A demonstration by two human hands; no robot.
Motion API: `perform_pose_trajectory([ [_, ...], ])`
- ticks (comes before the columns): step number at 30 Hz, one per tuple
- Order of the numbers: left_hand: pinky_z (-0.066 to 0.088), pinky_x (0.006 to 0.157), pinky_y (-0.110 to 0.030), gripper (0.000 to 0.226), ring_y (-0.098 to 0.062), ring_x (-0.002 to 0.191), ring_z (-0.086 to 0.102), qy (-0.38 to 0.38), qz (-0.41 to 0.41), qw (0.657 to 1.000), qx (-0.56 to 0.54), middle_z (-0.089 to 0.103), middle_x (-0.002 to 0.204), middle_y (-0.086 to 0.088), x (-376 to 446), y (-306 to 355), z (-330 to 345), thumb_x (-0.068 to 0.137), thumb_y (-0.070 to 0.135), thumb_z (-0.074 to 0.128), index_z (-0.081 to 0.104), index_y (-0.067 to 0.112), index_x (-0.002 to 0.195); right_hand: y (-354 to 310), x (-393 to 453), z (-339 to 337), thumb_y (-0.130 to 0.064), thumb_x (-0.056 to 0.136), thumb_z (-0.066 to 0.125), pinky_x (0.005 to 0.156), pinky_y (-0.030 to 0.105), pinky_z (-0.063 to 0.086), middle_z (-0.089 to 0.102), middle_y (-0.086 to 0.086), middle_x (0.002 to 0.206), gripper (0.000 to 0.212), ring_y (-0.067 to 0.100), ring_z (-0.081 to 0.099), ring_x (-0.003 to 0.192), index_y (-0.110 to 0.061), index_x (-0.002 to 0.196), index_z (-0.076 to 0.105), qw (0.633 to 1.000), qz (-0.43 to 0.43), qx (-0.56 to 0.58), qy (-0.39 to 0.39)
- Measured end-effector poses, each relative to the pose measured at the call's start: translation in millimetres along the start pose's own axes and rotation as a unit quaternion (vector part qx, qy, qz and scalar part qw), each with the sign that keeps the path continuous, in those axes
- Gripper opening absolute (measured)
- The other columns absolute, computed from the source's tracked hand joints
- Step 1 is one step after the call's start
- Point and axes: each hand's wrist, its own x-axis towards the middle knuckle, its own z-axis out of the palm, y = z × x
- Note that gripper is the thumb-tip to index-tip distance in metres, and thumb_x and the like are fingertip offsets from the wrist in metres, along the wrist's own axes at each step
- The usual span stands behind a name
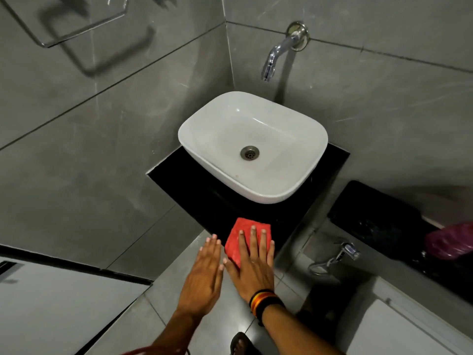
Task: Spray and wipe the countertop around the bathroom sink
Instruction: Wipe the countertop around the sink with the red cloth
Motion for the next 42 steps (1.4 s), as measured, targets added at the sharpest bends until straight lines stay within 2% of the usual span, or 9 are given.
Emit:
perform_pose_trajectory([
  [3, -0.008, 0.131, -0.024, 0.064, -0.009, 0.164, -0.008, -0.013, -0.012, 1.000, 0.003, -0.009, 0.177, 0.008, -1.9, -5.5, -4.2, 0.111, 0.047, 0.013, -0.003, 0.023, 0.168, 12.4, -4.4, -0.2, -0.044, 0.092, 0.064, 0.126, 0.062, 0.008, 0.001, 0.015, 0.171, 0.091, 0.040, 0.002, 0.158, -0.020, 0.165, 0.015, 0.997, -0.041, -0.071, -0.007],
  [7, -0.002, 0.133, -0.028, 0.062, -0.010, 0.165, -0.002, -0.020, 0.046, 0.999, 0.000, 0.002, 0.178, 0.002, 15.8, 10.6, -5.9, 0.113, 0.040, 0.023, 0.007, 0.018, 0.169, 46.4, -9.3, -10.2, -0.048, 0.103, 0.043, 0.122, 0.055, 0.005, 0.020, 0.008, 0.172, 0.068, 0.032, 0.008, 0.160, -0.024, 0.164, 0.023, 0.986, -0.150, -0.067, -0.023],
  [11, 0.002, 0.134, -0.033, 0.062, -0.013, 0.165, 0.001, -0.035, 0.106, 0.994, -0.018, 0.006, 0.178, -0.003, 46.0, 42.9, 1.4, 0.112, 0.037, 0.027, 0.013, 0.014, 0.167, 84.0, -2.2, -26.0, -0.053, 0.105, 0.036, 0.123, 0.053, 0.006, 0.026, -0.004, 0.171, 0.059, 0.021, 0.015, 0.160, -0.029, 0.160, 0.034, 0.980, -0.180, -0.078, -0.020],
  [18, 0.006, 0.134, -0.037, 0.061, -0.019, 0.165, 0.006, -0.048, 0.191, 0.980, -0.040, 0.011, 0.178, -0.005, 88.6, 91.0, 19.7, 0.112, 0.030, 0.033, 0.017, 0.008, 0.167, 159.8, 57.4, -66.2, -0.046, 0.104, 0.025, 0.129, 0.055, 0.004, 0.015, -0.006, 0.172, 0.060, 0.022, 0.006, 0.161, -0.033, 0.163, 0.023, 0.999, -0.009, -0.025, 0.025],
  [22, 0.010, 0.134, -0.039, 0.061, -0.021, 0.165, 0.010, -0.055, 0.210, 0.975, -0.055, 0.015, 0.177, -0.008, 113.2, 117.9, 37.4, 0.111, 0.026, 0.038, 0.021, 0.006, 0.166, 203.9, 118.7, -98.8, -0.039, 0.108, 0.036, 0.127, 0.058, 0.014, 0.010, -0.001, 0.174, 0.058, 0.026, 0.001, 0.161, -0.030, 0.163, 0.023, 0.996, 0.075, 0.019, 0.032],
  [27, 0.007, 0.134, -0.036, 0.059, -0.021, 0.165, 0.009, -0.061, 0.207, 0.975, -0.047, 0.014, 0.177, -0.006, 135.5, 140.7, 65.7, 0.112, 0.029, 0.032, 0.023, 0.007, 0.166, 243.8, 185.7, -126.5, -0.036, 0.108, 0.038, 0.125, 0.058, 0.017, 0.000, 0.002, 0.175, 0.060, 0.029, -0.005, 0.161, -0.028, 0.165, 0.018, 0.991, 0.120, 0.040, 0.033],
  [35, 0.010, 0.134, -0.037, 0.058, -0.023, 0.165, 0.013, -0.065, 0.195, 0.977, -0.049, 0.015, 0.178, -0.002, 136.9, 137.3, 77.8, 0.114, 0.034, 0.026, 0.021, 0.012, 0.167, 262.0, 235.5, -140.0, -0.023, 0.109, 0.041, 0.130, 0.047, 0.011, 0.007, 0.014, 0.174, 0.056, 0.037, -0.005, 0.160, -0.015, 0.162, 0.026, 0.976, 0.140, 0.124, 0.108],
  [39, 0.013, 0.134, -0.039, 0.057, -0.024, 0.164, 0.016, -0.063, 0.201, 0.976, -0.051, 0.017, 0.177, -0.003, 138.5, 138.6, 75.9, 0.114, 0.033, 0.027, 0.023, 0.010, 0.166, 261.8, 206.7, -144.8, -0.030, 0.110, 0.043, 0.126, 0.040, 0.028, 0.024, 0.012, 0.171, 0.054, 0.029, 0.020, 0.158, -0.014, 0.160, 0.032, 0.924, 0.172, 0.278, 0.198],
  [42, 0.013, 0.134, -0.039, 0.058, -0.023, 0.165, 0.014, -0.070, 0.197, 0.977, -0.051, 0.016, 0.178, -0.002, 138.1, 139.9, 74.9, 0.114, 0.034, 0.026, 0.023, 0.010, 0.167, 276.2, 165.2, -140.2, -0.040, 0.107, 0.042, 0.119, 0.022, 0.027, 0.028, 0.011, 0.170, 0.059, 0.024, 0.026, 0.156, -0.017, 0.160, 0.033, 0.890, 0.215, 0.278, 0.290],
])
